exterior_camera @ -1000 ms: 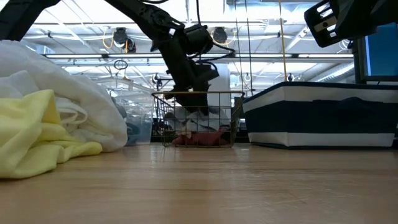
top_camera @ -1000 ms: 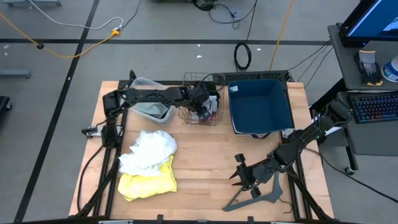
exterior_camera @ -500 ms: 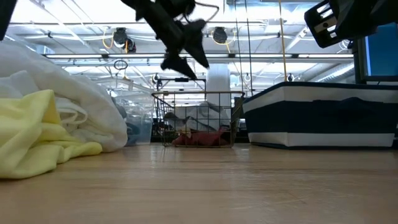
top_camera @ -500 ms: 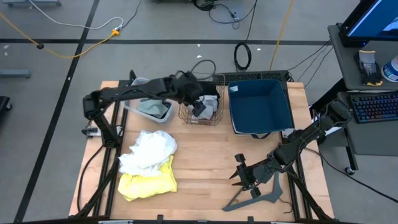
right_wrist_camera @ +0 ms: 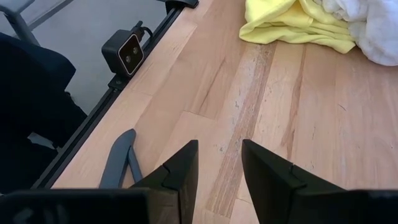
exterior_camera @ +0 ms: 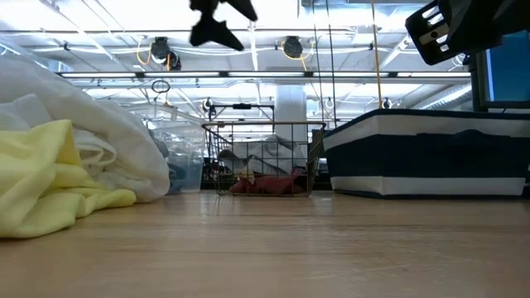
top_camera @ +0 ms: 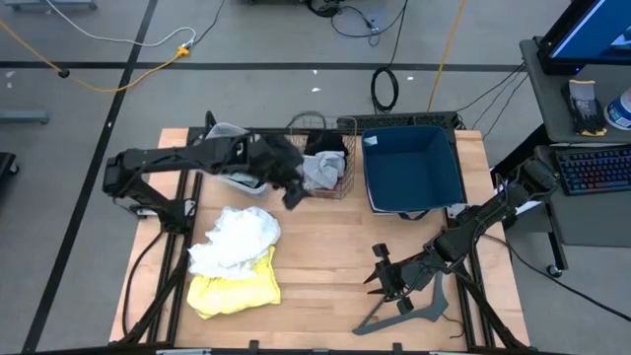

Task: Pick & Place Cloths
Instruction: Put the white dress into the blue laundry organizer

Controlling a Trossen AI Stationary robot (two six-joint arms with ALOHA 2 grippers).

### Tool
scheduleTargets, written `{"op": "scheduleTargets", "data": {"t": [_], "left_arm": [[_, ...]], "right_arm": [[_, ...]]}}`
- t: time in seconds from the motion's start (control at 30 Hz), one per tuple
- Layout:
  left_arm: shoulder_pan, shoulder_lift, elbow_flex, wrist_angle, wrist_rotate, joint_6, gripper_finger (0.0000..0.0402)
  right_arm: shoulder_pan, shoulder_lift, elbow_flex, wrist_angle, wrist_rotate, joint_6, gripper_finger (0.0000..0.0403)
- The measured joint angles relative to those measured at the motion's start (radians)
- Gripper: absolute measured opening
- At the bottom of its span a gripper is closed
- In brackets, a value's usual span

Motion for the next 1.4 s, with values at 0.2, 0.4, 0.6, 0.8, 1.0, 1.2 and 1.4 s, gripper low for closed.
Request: {"op": "scheduleTargets", "data": {"t": [0.2,0.4,0.6,0.8,1.0,1.2,1.4], "left_arm": [[-0.147,-0.001,-0.001,-0.145,0.000,-0.102,0.0298],[-0.289,0.010,0.000,-0.258,-0.002,-0.178,0.0298],[-0.420,0.008,0.000,-0.328,-0.028,-0.299,0.0298],[-0.518,0.008,0.000,-0.435,-0.134,-0.445,0.0298],[-0.590,0.008,0.000,-0.556,-0.222,-0.584,0.0298],[-0.648,0.008,0.000,-0.571,-0.259,-0.645,0.0298],[-0.689,0.008,-0.047,-0.571,-0.312,-0.708,0.0298]], "right_arm": [[0.000,0.000,0.000,0.001,0.000,-0.004,0.0116],[0.000,0.000,0.000,0.000,0.000,-0.004,0.0116],[0.000,0.000,0.000,0.001,0.001,-0.004,0.0116],[0.000,0.000,0.000,0.001,0.001,-0.004,0.0116],[0.000,0.000,0.000,0.001,0.001,-0.004,0.0116],[0.000,0.000,0.000,0.001,0.001,-0.004,0.0116],[0.000,0.000,0.000,0.001,0.001,-0.004,0.0116]]}}
